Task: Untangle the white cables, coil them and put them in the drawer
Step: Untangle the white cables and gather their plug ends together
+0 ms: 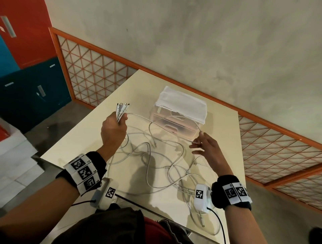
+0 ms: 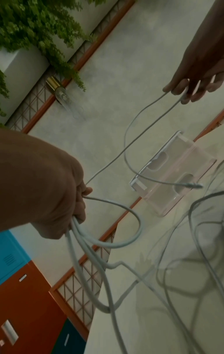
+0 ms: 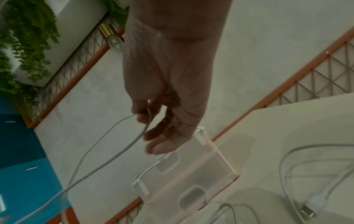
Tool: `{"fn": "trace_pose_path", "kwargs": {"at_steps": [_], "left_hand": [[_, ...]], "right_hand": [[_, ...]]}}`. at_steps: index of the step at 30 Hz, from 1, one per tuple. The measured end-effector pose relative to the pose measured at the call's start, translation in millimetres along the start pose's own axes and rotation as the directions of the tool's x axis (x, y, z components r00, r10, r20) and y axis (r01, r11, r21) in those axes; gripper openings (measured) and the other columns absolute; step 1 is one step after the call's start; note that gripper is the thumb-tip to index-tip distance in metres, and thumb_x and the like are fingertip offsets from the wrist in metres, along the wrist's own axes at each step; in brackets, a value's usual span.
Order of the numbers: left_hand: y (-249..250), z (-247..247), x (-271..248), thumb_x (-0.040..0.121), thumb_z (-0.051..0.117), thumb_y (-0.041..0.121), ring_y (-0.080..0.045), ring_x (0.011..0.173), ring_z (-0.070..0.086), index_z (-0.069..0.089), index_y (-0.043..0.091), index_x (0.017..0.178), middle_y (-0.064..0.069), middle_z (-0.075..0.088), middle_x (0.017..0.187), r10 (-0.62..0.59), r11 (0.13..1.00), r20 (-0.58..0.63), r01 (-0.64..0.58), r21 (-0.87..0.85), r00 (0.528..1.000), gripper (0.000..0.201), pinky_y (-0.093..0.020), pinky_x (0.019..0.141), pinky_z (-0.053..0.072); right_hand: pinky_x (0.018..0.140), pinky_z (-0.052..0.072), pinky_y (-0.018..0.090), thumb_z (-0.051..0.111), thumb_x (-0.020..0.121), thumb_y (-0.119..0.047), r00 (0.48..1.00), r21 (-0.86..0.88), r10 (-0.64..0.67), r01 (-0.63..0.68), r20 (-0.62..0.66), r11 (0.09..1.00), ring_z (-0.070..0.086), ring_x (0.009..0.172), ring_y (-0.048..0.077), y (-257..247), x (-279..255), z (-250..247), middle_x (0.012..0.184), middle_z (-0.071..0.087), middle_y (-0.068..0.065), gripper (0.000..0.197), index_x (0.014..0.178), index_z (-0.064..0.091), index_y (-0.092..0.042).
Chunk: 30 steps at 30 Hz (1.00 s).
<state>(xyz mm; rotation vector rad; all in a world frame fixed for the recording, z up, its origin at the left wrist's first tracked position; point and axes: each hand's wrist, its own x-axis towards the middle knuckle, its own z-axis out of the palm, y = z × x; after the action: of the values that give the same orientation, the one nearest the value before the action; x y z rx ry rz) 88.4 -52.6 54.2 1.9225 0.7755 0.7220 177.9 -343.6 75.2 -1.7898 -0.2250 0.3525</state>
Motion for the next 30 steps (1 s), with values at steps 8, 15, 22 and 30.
{"fn": "trace_pose_path", "kwargs": {"at_steps": [8, 15, 22, 30], "left_hand": [[-4, -8, 4, 0.094, 0.049, 0.029, -0.04, 0.09, 0.06, 0.065, 0.007, 0.096, -0.02, 0.068, 0.093, -0.022, 1.0, -0.032, 0.022, -0.006, 0.999, 0.027, -0.042, 0.077, 0.045], [-5, -13, 10, 0.094, 0.05, 0.028, -0.038, 0.089, 0.06, 0.066, 0.007, 0.095, -0.02, 0.067, 0.091, -0.061, 0.997, -0.078, 0.057, -0.056, 0.995, 0.026, -0.04, 0.078, 0.046], [-1, -12, 1, 0.087, 0.062, 0.025, -0.037, 0.082, 0.06, 0.059, -0.001, 0.099, -0.016, 0.063, 0.081, -0.058, 0.998, -0.033, 0.057, -0.01, 0.998, 0.029, -0.036, 0.07, 0.045], [7, 9, -28, 0.084, 0.062, 0.045, -0.005, 0.052, 0.046, 0.066, 0.023, 0.111, 0.003, 0.059, 0.065, 0.198, 0.98, 0.665, -0.144, -0.136, 0.72, 0.035, -0.024, 0.057, 0.037]], "right_hand": [[0.061, 0.058, 0.03, 0.05, 0.09, 0.004, 0.994, -0.152, -0.106, 0.098, -0.039, 0.983, 0.061, 0.053, 0.017, 2, 6, 5, 0.061, 0.058, 0.007, 0.037, 0.118, 0.042, -0.019], [0.07, 0.044, 0.026, 0.052, 0.091, -0.05, 0.953, -0.627, 0.214, -0.034, 0.213, 0.778, 0.057, 0.061, 0.009, 3, 0, 5, 0.069, 0.062, -0.002, 0.043, 0.077, 0.074, -0.016], [0.075, 0.041, 0.02, 0.059, 0.089, -0.044, 0.897, -0.551, 0.145, 0.123, 0.418, 0.825, 0.063, 0.071, 0.009, 21, -12, 30, 0.067, 0.065, -0.002, 0.04, 0.061, 0.071, -0.018], [0.068, 0.036, 0.014, 0.053, 0.096, -0.031, 0.865, -0.368, -0.077, 0.29, 0.496, 0.884, 0.048, 0.061, -0.002, -15, -7, 57, 0.059, 0.058, -0.018, 0.031, 0.072, 0.068, -0.018]]}}
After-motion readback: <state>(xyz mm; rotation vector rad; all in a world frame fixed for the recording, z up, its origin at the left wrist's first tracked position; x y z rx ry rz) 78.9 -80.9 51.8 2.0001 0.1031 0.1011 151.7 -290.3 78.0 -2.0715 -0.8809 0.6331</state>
